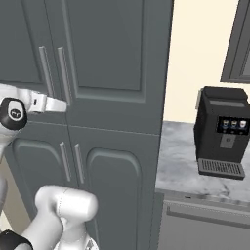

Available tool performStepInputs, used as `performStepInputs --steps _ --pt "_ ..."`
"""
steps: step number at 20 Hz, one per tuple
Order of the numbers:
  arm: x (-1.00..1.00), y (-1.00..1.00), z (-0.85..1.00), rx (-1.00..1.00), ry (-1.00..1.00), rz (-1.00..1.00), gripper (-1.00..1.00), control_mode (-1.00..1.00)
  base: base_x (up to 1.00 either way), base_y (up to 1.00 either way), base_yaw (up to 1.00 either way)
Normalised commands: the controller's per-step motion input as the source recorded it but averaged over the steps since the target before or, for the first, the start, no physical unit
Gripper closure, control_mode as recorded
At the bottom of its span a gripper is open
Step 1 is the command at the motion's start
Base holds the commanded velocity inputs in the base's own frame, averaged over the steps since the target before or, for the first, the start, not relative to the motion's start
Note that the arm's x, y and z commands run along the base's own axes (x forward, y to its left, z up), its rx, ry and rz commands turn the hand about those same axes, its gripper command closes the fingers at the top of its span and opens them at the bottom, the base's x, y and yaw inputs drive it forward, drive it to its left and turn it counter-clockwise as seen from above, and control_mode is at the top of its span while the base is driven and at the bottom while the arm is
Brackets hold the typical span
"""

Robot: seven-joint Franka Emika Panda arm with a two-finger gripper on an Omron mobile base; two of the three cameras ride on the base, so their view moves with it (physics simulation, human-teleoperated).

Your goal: Pick the mug and place it in the sink. Pick the bowl and place it in the open cabinet and then close the cabinet.

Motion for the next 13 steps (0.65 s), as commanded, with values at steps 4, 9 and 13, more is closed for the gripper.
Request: performStepInputs --steps 4,9,13 --pt "0.32 -0.18 -0.30 0.09 -0.52 -0.18 -1.00 -1.00 0.00 0.00 0.00" --pt "-0.48 -0.20 0.15 0.14 -0.09 0.00 -1.00 -1.00 0.00 0.00 0.00" --pt "-0.87 -0.18 0.47 0.06 0.00 0.00 -1.00 -1.00 0.00 0.00 0.00"
